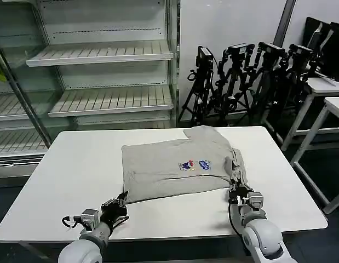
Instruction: Fold and organize the clothes.
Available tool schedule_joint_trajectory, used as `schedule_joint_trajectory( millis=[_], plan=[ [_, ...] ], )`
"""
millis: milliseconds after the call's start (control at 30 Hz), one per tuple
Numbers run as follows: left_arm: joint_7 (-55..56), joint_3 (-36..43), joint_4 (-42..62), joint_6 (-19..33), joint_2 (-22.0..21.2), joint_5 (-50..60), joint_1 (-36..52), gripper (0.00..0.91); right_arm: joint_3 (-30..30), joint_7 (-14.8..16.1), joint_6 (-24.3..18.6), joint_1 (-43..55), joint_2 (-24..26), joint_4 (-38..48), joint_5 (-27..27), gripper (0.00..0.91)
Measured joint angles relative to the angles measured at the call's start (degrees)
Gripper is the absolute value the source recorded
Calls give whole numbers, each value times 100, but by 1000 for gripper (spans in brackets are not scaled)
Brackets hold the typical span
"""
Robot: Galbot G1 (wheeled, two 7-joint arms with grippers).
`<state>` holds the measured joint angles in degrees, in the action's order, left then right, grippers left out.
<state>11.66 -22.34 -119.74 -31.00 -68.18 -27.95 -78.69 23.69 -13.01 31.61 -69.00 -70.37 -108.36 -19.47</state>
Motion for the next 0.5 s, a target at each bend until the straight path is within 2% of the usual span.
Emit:
schedule_joint_trajectory(
  millis=[233, 500],
  plan=[
    [12, -85, -170, -1, -20, -12, -133, 20, 78, -10, 55, -296, 69, -468, -2, 0],
    [46, -262, -650, 15, 52, 38, -601, 20, 289, -2, -23, -1133, 228, -1387, 158, 0]
  ],
)
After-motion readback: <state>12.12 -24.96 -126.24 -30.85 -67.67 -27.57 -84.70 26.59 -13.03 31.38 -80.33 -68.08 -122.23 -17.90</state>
